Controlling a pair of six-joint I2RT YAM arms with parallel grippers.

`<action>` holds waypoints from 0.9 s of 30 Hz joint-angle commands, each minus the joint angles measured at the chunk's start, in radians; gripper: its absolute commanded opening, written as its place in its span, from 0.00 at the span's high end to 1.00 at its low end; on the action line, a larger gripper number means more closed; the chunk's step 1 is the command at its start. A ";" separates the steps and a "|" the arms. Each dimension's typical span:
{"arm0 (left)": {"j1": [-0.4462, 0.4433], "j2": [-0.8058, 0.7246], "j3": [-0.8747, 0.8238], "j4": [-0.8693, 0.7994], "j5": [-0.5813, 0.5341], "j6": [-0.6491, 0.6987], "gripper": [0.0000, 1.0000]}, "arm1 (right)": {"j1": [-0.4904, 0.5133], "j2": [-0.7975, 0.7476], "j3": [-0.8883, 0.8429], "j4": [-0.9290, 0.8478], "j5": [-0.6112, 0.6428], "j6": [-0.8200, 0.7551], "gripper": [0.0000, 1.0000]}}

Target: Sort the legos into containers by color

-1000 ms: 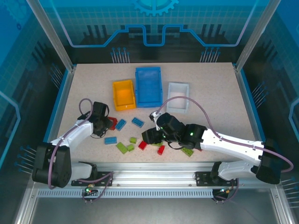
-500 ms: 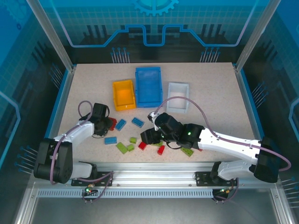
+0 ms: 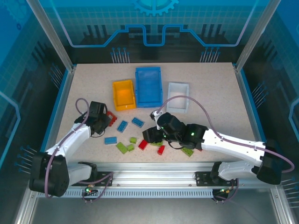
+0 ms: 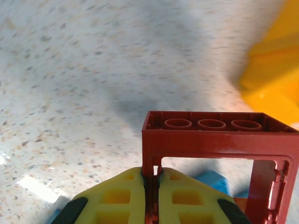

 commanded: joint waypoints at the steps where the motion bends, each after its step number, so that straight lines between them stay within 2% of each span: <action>1: -0.102 0.026 0.163 -0.054 0.000 0.156 0.99 | 0.001 -0.054 0.033 -0.032 0.139 -0.024 0.44; 6: -0.310 0.274 0.482 -0.114 -0.061 0.282 1.00 | -0.066 -0.077 0.066 -0.065 0.249 -0.002 0.43; 9: -0.354 0.440 0.658 -0.150 -0.076 0.310 1.00 | -0.113 -0.090 0.087 -0.102 0.264 0.012 0.43; 18: -0.383 0.855 1.093 -0.289 -0.227 0.380 1.00 | -0.198 -0.185 0.057 -0.144 0.253 0.024 0.43; 27: -0.383 1.030 1.238 -0.340 -0.222 0.408 1.00 | -0.250 -0.207 0.003 -0.184 0.234 0.053 0.42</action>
